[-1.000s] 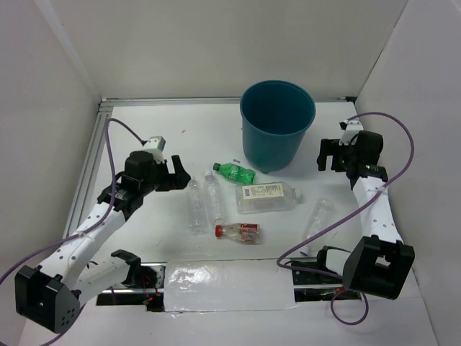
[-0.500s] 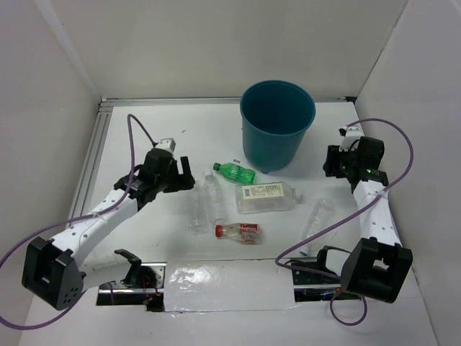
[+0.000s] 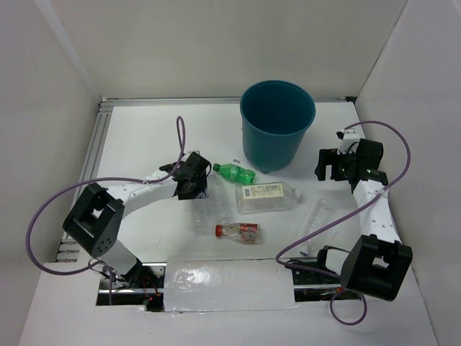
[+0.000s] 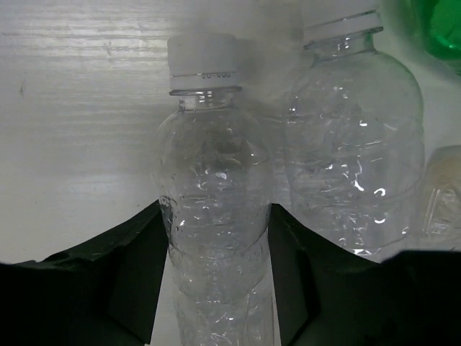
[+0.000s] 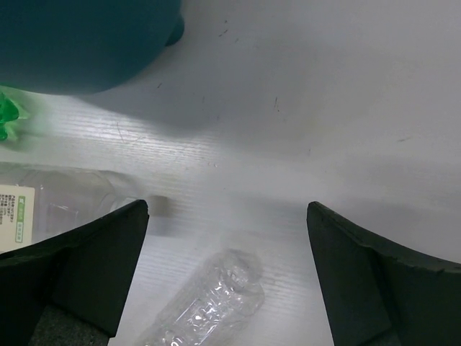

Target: Put the plastic bottles in the bin

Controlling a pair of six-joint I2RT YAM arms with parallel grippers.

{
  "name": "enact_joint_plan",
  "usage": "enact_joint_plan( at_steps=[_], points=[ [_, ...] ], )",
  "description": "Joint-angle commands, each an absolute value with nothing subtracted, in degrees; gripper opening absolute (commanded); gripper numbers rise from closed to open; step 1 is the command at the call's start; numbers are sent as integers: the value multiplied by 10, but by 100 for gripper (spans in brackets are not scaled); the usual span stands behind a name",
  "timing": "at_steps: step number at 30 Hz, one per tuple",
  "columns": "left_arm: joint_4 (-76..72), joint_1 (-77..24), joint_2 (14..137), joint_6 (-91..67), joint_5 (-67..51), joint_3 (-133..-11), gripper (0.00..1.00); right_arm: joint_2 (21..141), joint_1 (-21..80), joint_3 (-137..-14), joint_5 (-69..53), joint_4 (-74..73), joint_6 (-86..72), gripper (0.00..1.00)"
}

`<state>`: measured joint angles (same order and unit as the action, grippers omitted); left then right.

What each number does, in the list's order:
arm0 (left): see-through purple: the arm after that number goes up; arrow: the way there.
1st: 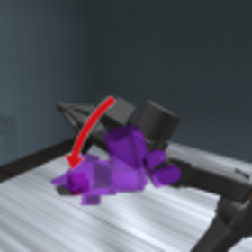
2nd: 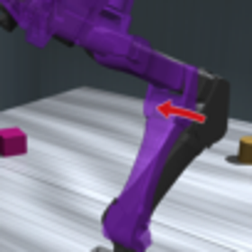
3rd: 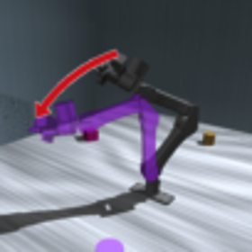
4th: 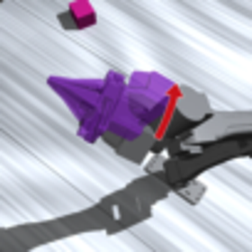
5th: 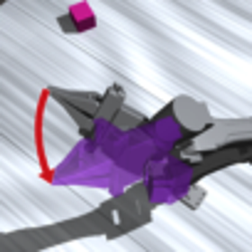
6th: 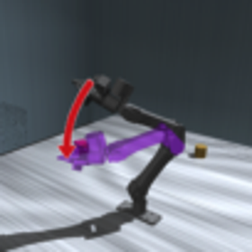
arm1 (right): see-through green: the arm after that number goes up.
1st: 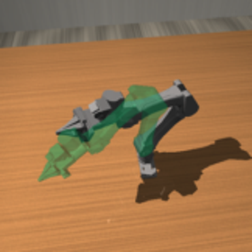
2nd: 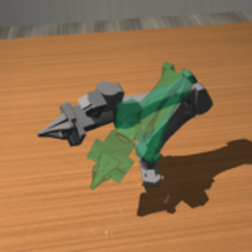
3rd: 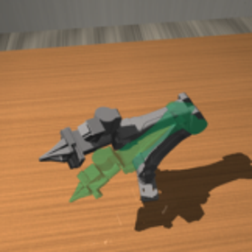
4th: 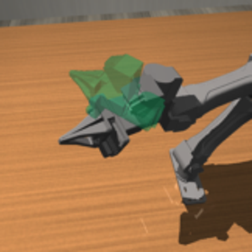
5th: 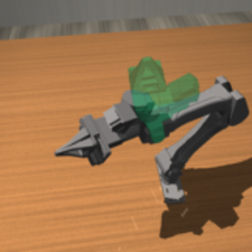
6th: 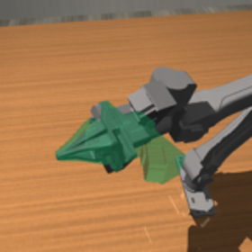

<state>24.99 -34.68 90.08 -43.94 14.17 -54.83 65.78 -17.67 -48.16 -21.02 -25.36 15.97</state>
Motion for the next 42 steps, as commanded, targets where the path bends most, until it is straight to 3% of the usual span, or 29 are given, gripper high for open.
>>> enact_joint_plan(
  at_steps=[1,3,4,6,7,9,10,13,16,17,19,22,29,34,37,38,40,41,42],
  points=[
    [263,-360,935,-459,160,-554,60,657,-179,-490,-235,-267,173,98],
    [268,-360,940,-459,166,-559,50,657,-179,-495,-240,-267,179,98],
    [276,-366,927,-459,171,-559,33,651,-179,-500,-260,-278,194,96],
    [291,-372,913,-453,180,-559,27,651,-179,-500,-272,-284,204,94],
    [301,-378,898,-447,191,-569,19,645,-179,-500,-306,-294,214,84],
    [326,-386,840,-425,200,-607,13,645,-179,-505,-349,-310,257,63],
    [344,-395,821,-397,200,-626,8,639,-179,-511,-407,-335,306,46],
    [344,-411,763,-337,192,-719,5,634,-174,-516,-497,-406,402,42],
    [295,-426,757,-269,145,-820,1,628,-157,-516,-576,-446,532,60],
    [257,-426,763,-243,116,-845,0,621,-149,-511,-585,-446,547,71],
    [204,-442,793,-223,104,-907,0,609,-123,-511,-585,-426,554,78],
    [82,-456,837,-187,88,-974,0,604,-88,-504,-574,-416,554,87],
    [-79,-475,1032,-156,172,-1136,1,585,-38,-499,-544,-454,637,94],
    [-132,-487,1141,-150,263,-1225,17,543,-4,-468,-524,-451,710,97],
    [-121,-487,1193,-127,281,-1273,42,536,18,-450,-496,-420,715,99],
    [-112,-487,1205,-119,281,-1286,65,536,25,-442,-490,-412,715,100],
    [-105,-487,1220,-111,288,-1303,88,536,41,-437,-474,-392,715,100],
    [-99,-487,1220,-111,288,-1303,98,542,47,-430,-468,-384,715,100],
    [-99,-487,1220,-105,288,-1297,100,542,66,-430,-459,-377,715,100]
  ],
)
